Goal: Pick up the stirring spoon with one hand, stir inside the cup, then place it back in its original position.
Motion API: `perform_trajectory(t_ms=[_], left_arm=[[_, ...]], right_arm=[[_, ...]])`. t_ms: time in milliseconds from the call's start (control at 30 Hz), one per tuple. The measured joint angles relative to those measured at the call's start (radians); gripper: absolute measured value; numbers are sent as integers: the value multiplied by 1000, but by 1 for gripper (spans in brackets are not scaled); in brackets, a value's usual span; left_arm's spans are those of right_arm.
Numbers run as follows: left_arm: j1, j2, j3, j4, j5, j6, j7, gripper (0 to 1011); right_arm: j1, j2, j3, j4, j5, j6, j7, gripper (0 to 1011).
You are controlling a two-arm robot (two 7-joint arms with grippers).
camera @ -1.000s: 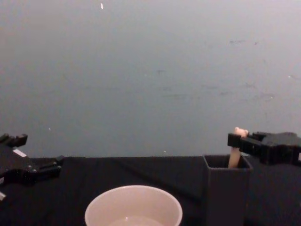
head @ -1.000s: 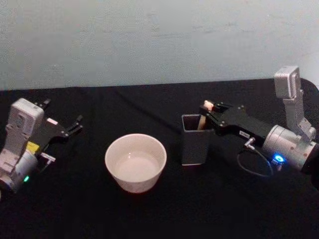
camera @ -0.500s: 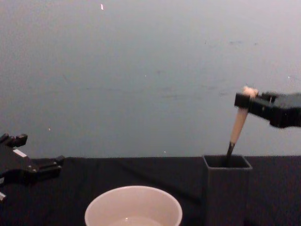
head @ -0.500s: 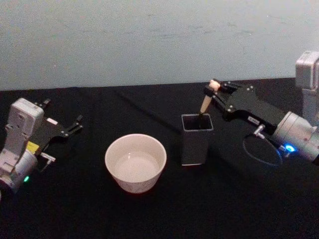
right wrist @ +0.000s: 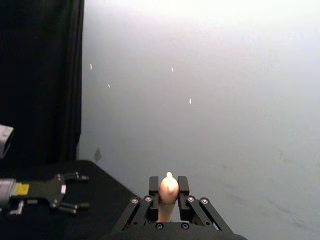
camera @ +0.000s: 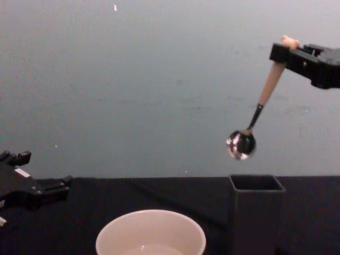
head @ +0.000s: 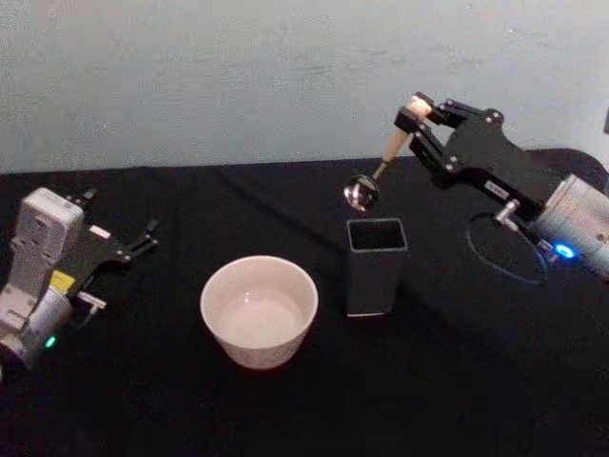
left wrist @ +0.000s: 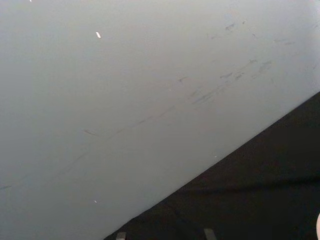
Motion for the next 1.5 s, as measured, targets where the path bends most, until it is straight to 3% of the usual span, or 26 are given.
perform_trajectory(t_ms=[300, 600, 900, 1500], left_arm=[[0, 0, 0, 0, 0, 0, 0, 1001], [0, 0, 0, 0, 0, 0, 0, 1001], [0, 0, 0, 0, 0, 0, 0, 1001], [0, 0, 0, 0, 0, 0, 0, 1001]], right_arm=[[46, -48, -60, 42, -14, -21, 41, 214], [93, -99, -154, 125, -69, -51, 88, 214], [114, -131, -215, 202, -122, -89, 112, 214], [151, -211, -272, 357, -238, -185, 106, 214]])
